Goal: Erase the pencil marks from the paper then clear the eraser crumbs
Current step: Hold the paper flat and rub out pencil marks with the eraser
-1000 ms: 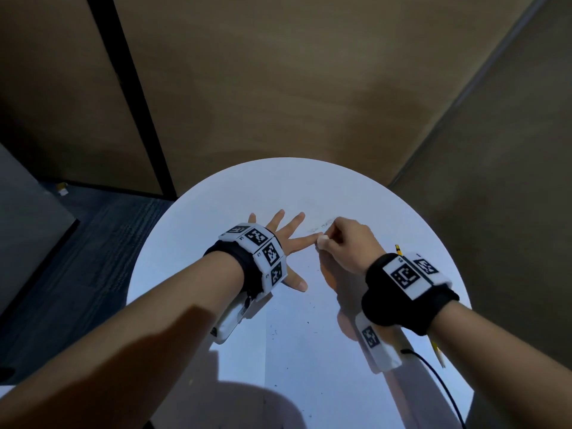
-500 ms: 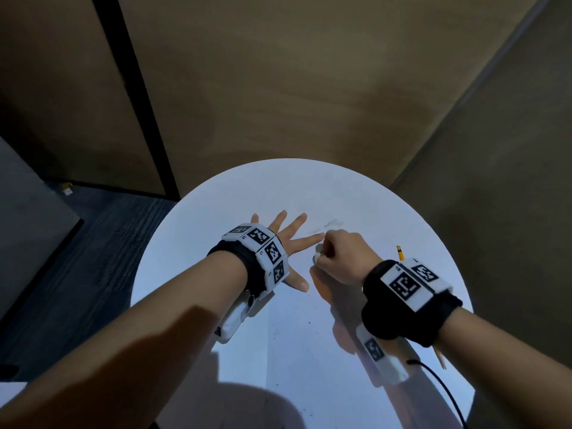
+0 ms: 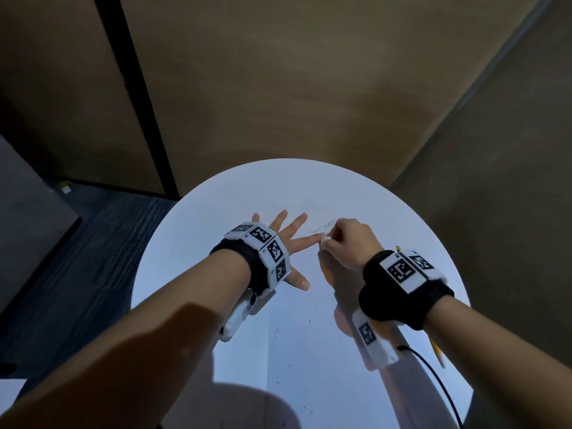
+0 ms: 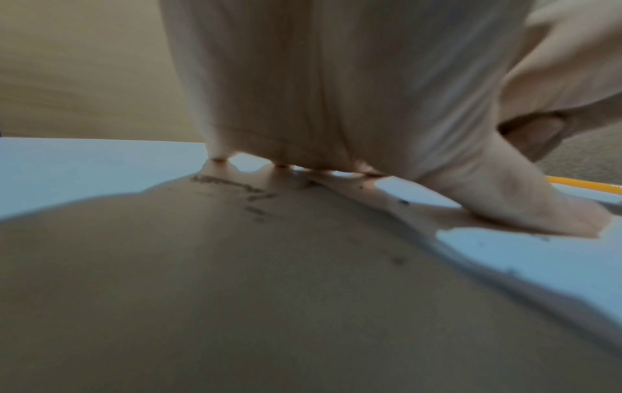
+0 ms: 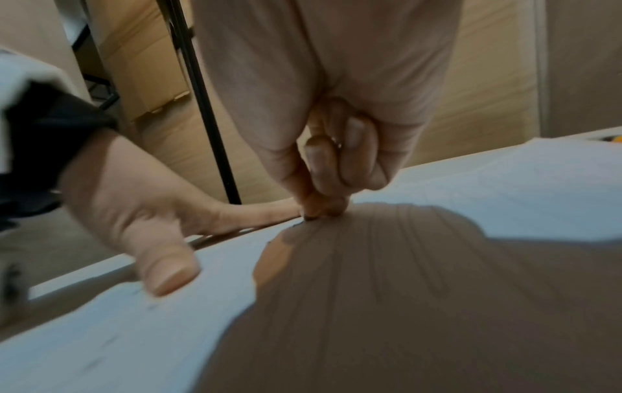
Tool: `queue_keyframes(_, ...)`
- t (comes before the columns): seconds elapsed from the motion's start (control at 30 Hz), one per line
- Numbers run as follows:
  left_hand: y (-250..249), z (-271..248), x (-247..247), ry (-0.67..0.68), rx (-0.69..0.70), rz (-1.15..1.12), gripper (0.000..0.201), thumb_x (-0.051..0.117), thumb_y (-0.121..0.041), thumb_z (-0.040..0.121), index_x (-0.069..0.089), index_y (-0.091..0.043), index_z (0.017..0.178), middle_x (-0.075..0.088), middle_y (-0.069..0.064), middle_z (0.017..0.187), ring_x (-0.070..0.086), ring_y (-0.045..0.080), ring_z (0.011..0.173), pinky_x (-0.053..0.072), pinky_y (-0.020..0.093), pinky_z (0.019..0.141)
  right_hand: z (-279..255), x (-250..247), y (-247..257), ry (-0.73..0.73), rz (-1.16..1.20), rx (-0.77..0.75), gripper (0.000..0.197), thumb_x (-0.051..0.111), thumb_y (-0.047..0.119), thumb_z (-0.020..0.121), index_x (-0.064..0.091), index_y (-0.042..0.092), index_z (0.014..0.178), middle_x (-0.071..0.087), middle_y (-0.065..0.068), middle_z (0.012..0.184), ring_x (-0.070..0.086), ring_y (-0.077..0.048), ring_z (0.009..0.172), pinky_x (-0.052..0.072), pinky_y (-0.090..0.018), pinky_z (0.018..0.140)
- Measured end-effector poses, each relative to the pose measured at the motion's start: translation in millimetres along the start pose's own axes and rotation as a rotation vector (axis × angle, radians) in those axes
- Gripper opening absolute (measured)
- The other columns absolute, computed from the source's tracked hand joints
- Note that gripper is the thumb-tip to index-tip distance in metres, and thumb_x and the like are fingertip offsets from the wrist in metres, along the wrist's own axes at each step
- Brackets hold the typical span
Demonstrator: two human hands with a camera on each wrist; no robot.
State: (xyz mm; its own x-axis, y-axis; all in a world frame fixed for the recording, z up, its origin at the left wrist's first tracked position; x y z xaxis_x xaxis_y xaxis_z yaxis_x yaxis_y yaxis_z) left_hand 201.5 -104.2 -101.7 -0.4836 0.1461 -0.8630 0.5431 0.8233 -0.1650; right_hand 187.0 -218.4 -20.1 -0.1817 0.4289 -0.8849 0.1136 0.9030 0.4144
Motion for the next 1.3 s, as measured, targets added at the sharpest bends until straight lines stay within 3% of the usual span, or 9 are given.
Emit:
queue_keyframes(0.2, 0, -4, 1, 0.001, 0.007, -0.026, 0.101, 0.049, -0.083, 0.065, -0.021, -0.061, 0.134, -0.034, -0.012, 0.151, -0.028, 0.028, 0.141, -0.010, 0.068, 0.104, -11, 8, 4, 0.173, -0.095, -0.060, 0.016, 0.057, 0.021, 0.089, 0.049, 0.013, 0.078, 0.049, 0.004, 0.077, 0.045, -0.015, 0.079, 0.027, -0.012, 0.052)
queue_keyframes(0.37, -1, -2, 0, 0.006, 0.001, -0.013, 0.102, 0.049, -0.084, 0.065, -0.022, -0.061, 0.134, -0.033, -0.012, 0.151, -0.028, 0.028, 0.141, -0.010, 0.068, 0.104, -4, 2, 1, 0.000, -0.002, -0.022, 0.015, 0.054, 0.020, 0.091, 0.049, 0.011, 0.080, 0.054, -0.003, 0.084, 0.046, -0.017, 0.079, 0.027, -0.016, 0.050)
queue_keyframes(0.5, 0, -3, 2, 0.003, 0.008, -0.027, 0.101, 0.049, -0.084, 0.064, -0.020, -0.061, 0.135, -0.034, -0.012, 0.151, -0.028, 0.027, 0.141, -0.012, 0.067, 0.104, -19, 15, -5, 0.196, -0.058, -0.059, 0.025, 0.058, 0.023, 0.089, 0.045, 0.018, 0.068, 0.050, 0.006, 0.071, 0.047, -0.013, 0.070, 0.029, -0.018, 0.051)
queue_keyframes(0.63, 2, 0, 4, -0.002, 0.019, -0.034, 0.105, 0.044, -0.089, 0.055, -0.023, -0.063, 0.131, -0.034, -0.015, 0.150, -0.029, 0.026, 0.140, -0.013, 0.068, 0.103, -20, 7, -28, 0.206, 0.480, 0.140, 0.033, 0.055, 0.009, 0.089, 0.052, 0.010, 0.056, 0.057, -0.007, 0.057, 0.047, -0.016, 0.046, 0.037, -0.023, 0.050)
queue_keyframes(0.7, 2, -1, 4, 0.000, 0.015, -0.020, 0.108, 0.042, -0.089, 0.055, -0.023, -0.059, 0.135, -0.033, -0.014, 0.150, -0.027, 0.026, 0.141, -0.011, 0.068, 0.104, -22, 12, -43, 0.184, 0.901, 0.316, 0.037, 0.044, 0.005, 0.091, 0.048, 0.004, 0.054, 0.046, -0.013, 0.054, 0.039, -0.022, 0.046, 0.031, -0.031, 0.051)
queue_keyframes(0.77, 2, -1, 4, 0.002, 0.007, 0.008, 0.108, 0.043, -0.088, 0.060, -0.024, -0.054, 0.138, -0.033, -0.013, 0.151, -0.026, 0.026, 0.142, -0.010, 0.068, 0.104, -24, 18, -48, 0.211, 1.043, 0.387, 0.036, 0.040, 0.005, 0.090, 0.043, 0.004, 0.055, 0.037, -0.009, 0.054, 0.031, -0.020, 0.045, 0.025, -0.030, 0.050)
queue_keyframes(1.0, 2, -1, 4, 0.012, 0.015, 0.014, 0.106, 0.041, -0.087, 0.064, -0.029, -0.052, 0.136, -0.037, -0.012, 0.149, -0.029, 0.026, 0.140, -0.011, 0.067, 0.105, -5, 8, -26, 0.060, 0.468, 0.115, 0.019, 0.062, 0.014, 0.085, 0.051, 0.010, 0.070, 0.058, -0.006, 0.061, 0.053, -0.018, 0.052, 0.042, -0.026, 0.050)
queue_keyframes(1.13, 3, -1, 6, 0.009, 0.018, 0.006, 0.106, 0.040, -0.089, 0.062, -0.030, -0.054, 0.134, -0.038, -0.014, 0.148, -0.029, 0.025, 0.140, -0.012, 0.066, 0.105, 4, 3, -13, -0.034, 0.153, 0.014, 0.014, 0.057, 0.020, 0.088, 0.049, 0.011, 0.081, 0.054, 0.000, 0.080, 0.048, -0.016, 0.074, 0.031, -0.015, 0.054)
queue_keyframes(1.3, 2, -3, 4, 0.014, 0.007, 0.011, 0.106, 0.043, -0.086, 0.066, -0.028, -0.052, 0.136, -0.037, -0.013, 0.149, -0.028, 0.025, 0.141, -0.012, 0.065, 0.106, -5, 9, -6, 0.094, -0.014, -0.070, 0.028, 0.055, 0.019, 0.089, 0.039, 0.020, 0.066, 0.048, 0.007, 0.072, 0.045, -0.011, 0.069, 0.027, -0.013, 0.052)
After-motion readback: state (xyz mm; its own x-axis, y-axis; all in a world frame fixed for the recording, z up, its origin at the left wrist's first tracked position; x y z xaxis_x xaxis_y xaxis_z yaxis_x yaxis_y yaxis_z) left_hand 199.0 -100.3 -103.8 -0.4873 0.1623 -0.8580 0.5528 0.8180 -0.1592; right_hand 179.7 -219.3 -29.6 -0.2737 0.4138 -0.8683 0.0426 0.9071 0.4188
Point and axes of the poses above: each hand's wrist, its own z-axis towards the middle knuckle, its own x-axis out of the palm, y = z × x, the point moved 8 cm from there along z, towards the middle knuckle
